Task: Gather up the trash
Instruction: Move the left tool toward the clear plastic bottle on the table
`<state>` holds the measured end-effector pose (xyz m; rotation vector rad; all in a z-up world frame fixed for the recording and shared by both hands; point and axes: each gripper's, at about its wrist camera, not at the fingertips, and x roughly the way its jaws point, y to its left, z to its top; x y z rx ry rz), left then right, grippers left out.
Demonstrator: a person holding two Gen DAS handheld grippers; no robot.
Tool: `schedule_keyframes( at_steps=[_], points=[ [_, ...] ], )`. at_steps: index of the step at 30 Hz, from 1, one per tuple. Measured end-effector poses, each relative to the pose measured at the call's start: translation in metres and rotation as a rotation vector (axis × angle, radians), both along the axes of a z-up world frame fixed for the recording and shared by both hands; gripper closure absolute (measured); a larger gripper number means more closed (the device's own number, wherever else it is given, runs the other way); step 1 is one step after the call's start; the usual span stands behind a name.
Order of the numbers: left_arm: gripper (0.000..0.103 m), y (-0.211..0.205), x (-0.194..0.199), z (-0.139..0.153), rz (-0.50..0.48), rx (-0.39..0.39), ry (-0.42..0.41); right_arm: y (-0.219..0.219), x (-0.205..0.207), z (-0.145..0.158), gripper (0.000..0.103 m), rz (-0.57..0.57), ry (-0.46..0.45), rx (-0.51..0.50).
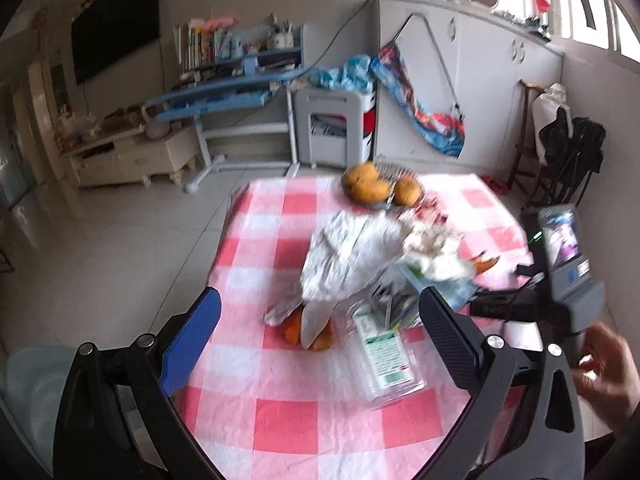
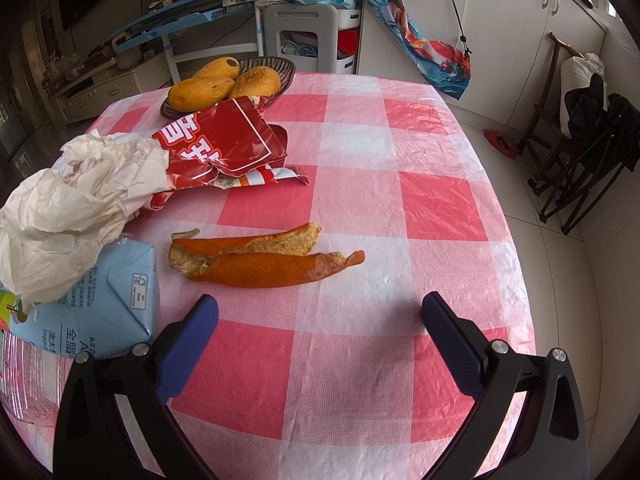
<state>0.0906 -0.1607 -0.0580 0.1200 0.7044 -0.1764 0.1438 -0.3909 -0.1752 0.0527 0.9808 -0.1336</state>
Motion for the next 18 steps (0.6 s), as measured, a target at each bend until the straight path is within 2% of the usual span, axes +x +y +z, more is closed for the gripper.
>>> schedule_keyframes(
  at_steps=[4,10,13,14,18],
  points=[
    [0.007,0.005,0.007,-0.011,0.012,0.021,0.016,0.000,0.000,0.000,0.006,0.000,0.000,0.000],
    [0.007,0.013,0.011,-0.013,0.016,0.019,0.021,0.002,0.005,-0.001,0.006,-0.014,-0.001,0.006],
    [0.007,0.013,0.011,-0.011,0.014,0.017,0.020,0.000,0.000,-0.001,0.006,0.019,0.033,0.008],
    [0.007,0.014,0.011,-0.011,0.013,0.016,0.018,-0.001,-0.004,0.004,0.006,0.012,0.038,0.001],
    [0.007,0.016,0.009,-0.010,0.007,0.005,0.016,0.005,-0.036,0.039,0.006,0.005,-0.040,-0.084]
  ],
)
